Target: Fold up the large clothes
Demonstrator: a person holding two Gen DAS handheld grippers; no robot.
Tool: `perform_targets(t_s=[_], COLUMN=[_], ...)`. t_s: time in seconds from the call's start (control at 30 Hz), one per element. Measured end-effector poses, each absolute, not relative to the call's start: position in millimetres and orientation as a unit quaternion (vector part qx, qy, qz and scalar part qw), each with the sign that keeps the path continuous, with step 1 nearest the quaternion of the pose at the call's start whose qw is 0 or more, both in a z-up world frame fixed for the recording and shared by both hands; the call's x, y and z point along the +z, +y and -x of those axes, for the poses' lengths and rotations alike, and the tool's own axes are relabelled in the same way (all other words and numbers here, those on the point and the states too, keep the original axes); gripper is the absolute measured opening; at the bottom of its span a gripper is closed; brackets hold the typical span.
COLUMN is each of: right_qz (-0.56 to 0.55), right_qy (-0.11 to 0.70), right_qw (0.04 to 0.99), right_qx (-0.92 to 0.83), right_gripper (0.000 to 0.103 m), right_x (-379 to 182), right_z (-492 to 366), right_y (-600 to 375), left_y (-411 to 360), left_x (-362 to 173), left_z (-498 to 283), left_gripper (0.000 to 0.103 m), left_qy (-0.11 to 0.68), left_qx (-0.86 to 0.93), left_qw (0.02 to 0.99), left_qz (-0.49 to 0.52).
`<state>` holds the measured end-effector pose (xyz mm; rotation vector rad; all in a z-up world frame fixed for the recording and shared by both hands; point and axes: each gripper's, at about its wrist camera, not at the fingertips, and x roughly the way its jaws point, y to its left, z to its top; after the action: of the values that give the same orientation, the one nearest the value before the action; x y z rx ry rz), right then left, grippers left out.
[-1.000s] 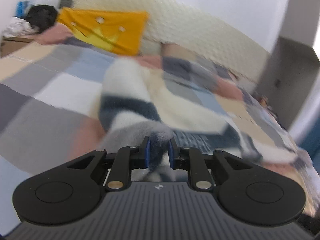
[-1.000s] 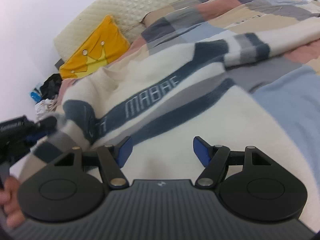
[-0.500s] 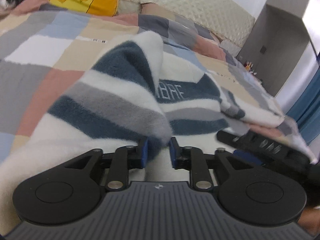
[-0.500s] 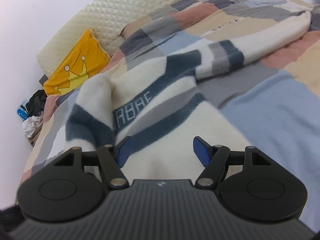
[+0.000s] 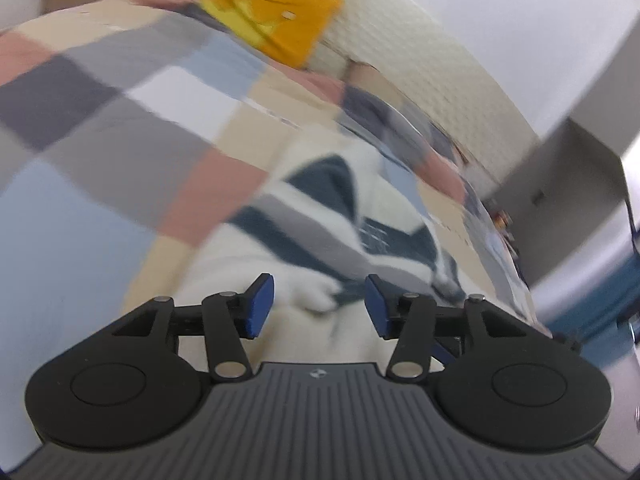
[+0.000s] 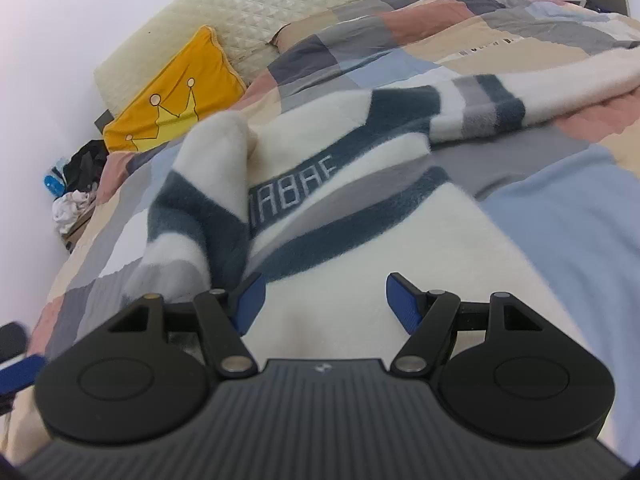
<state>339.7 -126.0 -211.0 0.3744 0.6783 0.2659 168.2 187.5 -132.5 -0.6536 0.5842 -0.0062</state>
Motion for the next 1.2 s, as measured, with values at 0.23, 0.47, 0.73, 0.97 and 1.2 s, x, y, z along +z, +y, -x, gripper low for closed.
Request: perform_targets(t_s=[0.23,0.47,0.73,0.97,1.2], right_qz=[-0.174,-0.170,-0.165,-0.152,-0.146], right_qy=[0.333,0.338,0.345,0.349,0.354], right_qw=[0.915,0.913,0.911,0.910,0.909], right_qx=[0.145,0.151,0.154,0.162,0.167], right_gripper=[0.070,0.070,0.070,0.070,0.070], right_x=[-207,-204,-204,-206,-208], right_z=[-322,-307,-303,-304,-303], right_y=[-122,-124,-123,-117,-115], left_y=[217,220,195,210,233], left_x=[-146,-157,-168,-187,-178], left_z=[-126,-120,-136,-145,-144], left_gripper=[0.058,0.058,0.057,0.032,0.016], left_qy=[0.299,0.314,0.342,0.363,0.340], left_qx=[0.098,0.083,0.129,0.192,0.225], left_qw=[0.882,0.866,0.883,0.860,0.861], left_qz=[0.351,0.380,0.294,0.303,0.304])
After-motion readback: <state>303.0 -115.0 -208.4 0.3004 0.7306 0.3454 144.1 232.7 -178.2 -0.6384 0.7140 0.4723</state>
